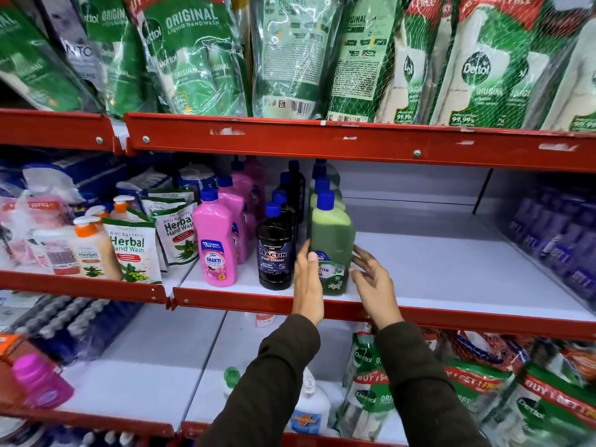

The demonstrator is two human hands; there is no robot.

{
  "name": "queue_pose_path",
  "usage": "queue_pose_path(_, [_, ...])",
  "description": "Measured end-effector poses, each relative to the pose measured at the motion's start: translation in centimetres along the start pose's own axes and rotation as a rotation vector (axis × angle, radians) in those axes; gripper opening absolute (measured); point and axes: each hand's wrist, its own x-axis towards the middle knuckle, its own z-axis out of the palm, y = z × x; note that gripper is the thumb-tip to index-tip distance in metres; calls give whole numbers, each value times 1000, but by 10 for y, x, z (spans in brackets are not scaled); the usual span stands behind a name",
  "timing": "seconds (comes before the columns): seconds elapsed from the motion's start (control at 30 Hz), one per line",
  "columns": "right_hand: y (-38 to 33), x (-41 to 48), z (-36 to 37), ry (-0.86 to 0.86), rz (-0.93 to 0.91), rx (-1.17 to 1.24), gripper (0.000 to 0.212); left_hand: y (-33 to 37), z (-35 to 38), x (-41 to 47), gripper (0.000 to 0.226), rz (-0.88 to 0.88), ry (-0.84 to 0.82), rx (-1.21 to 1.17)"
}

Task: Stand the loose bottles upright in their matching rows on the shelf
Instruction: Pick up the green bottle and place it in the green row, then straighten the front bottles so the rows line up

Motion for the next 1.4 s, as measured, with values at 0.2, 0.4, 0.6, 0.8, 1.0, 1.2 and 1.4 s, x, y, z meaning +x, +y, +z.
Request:
queue_pose_path(0.2, [-27,-19,26,-54,9,185,57,20,-7,-5,96,-44,-100,-116])
queue_pose_path(0.4, [-33,-35,26,-102,13,162,55,17,-12,-18,88,6,-42,-49])
queue_pose_path(0.6, [-32,-46,30,-117,-10,122,83,16,-10,-38,92,101,0,12])
queue_pose_path(0.8, [-30,-46,32,-97,-12,95,83,20,-17,-38,91,82,-73,54])
queue_pose_path(1.0, [-27,-67,60,430,-363,125,49,16,-32,-41,87,154,90,4])
queue_pose_path(1.2, [-21,-75,109,165,-352,102,45,26,-66,-21,63,147,225,-6])
queue_pose_path(1.4, [-26,-39,145,11,-41,94,58,30,-93,14,97,-19,59,-62])
